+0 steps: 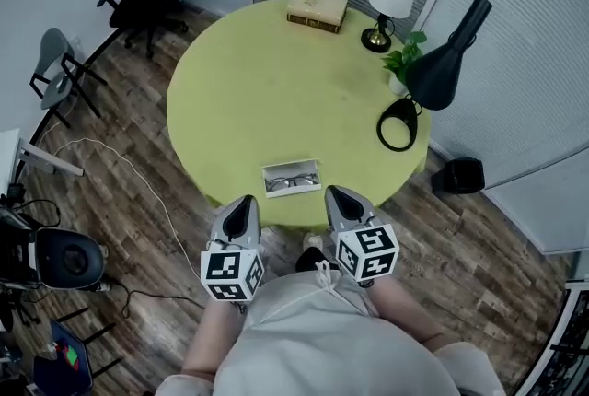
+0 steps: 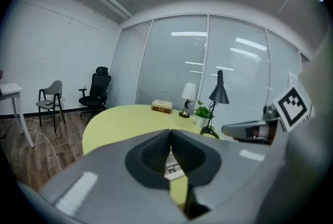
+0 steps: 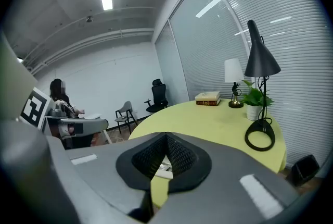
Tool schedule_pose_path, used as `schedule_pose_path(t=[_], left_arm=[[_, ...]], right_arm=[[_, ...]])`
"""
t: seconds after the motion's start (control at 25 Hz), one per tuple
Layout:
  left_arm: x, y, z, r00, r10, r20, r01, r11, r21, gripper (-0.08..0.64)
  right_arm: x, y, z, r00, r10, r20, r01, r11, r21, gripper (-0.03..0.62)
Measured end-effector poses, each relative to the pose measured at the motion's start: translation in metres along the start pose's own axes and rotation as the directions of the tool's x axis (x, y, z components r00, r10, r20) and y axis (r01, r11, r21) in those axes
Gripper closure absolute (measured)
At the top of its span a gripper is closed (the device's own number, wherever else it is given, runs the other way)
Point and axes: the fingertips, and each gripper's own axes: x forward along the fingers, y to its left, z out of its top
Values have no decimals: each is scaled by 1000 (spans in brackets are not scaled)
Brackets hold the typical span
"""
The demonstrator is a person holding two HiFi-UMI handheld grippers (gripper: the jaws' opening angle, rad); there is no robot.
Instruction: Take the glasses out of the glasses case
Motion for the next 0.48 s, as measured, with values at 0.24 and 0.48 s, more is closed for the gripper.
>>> schedule_pose_path(t=[0.24,0.48], left_arm=[[55,-12,-8,999,-6,-32,9,994,113,554],[97,-8,-41,987,-16,-161,27,997,69,554]], right_arm=[[35,-44,3,997,31,-72,-32,999,-19,592],[65,-75,-25,981,43,-188,-40,999,21,592]])
